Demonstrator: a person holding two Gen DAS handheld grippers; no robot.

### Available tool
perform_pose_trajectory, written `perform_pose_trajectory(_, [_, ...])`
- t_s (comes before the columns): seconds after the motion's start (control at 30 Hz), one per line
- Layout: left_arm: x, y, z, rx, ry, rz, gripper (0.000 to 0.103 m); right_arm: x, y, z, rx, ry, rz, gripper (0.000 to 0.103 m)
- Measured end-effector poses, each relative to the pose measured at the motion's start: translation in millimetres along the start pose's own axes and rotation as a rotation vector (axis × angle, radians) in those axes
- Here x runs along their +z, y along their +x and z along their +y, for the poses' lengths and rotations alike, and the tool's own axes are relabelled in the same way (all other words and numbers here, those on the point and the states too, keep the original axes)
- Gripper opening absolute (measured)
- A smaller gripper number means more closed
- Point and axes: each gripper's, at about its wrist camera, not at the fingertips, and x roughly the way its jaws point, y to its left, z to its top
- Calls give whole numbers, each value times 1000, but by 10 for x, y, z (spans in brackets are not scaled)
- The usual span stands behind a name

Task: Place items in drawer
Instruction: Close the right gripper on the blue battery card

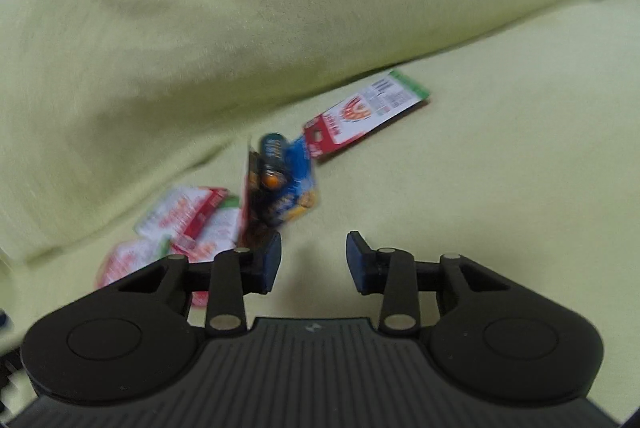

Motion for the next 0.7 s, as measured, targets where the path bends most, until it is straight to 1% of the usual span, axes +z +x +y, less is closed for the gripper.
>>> perform_pose_trajectory(0.07, [3, 49, 1, 0, -1, 5, 101, 1, 126, -33, 14, 77, 27, 31])
perform_pose_trajectory(0.1, [4, 70, 3, 0, -2, 7, 101, -4, 183, -45, 6, 100, 28, 28])
perform_pose_trajectory(0.17, [2, 102, 10, 0, -2, 10, 101, -2, 265, -63, -3, 123, 15, 22])
perform_pose_trajectory(0.23, [-2, 126, 15, 5, 0, 12, 101, 14, 325, -33, 4, 128, 5, 21])
perform_pose_trajectory(0.33, [-9, 165, 32, 14, 1, 18, 101, 32, 407, 138, 39, 63, -1, 21])
perform_pose_trajectory(0.4, [-6, 182, 35, 18, 1, 18, 101, 22, 435, 269, 91, 10, -4, 21])
perform_pose_trajectory(0.5, [-6, 198, 47, 20, -4, 17, 101, -3, 453, 413, 110, -77, -6, 20])
perform_pose_trajectory(0.53, [-8, 203, 51, 20, -6, 17, 101, -6, 459, 437, 92, -104, -10, 20])
perform_pose_trajectory(0.63, [-22, 223, 72, 20, -9, 20, 101, 39, 423, 355, -33, -134, -61, 21])
perform_pose_trajectory(0.67, [-27, 232, 80, 20, -10, 22, 101, 70, 424, 318, -69, -141, -76, 22])
perform_pose_trajectory(0.7, [-31, 243, 86, 19, -11, 24, 101, 100, 445, 280, -84, -145, -79, 25])
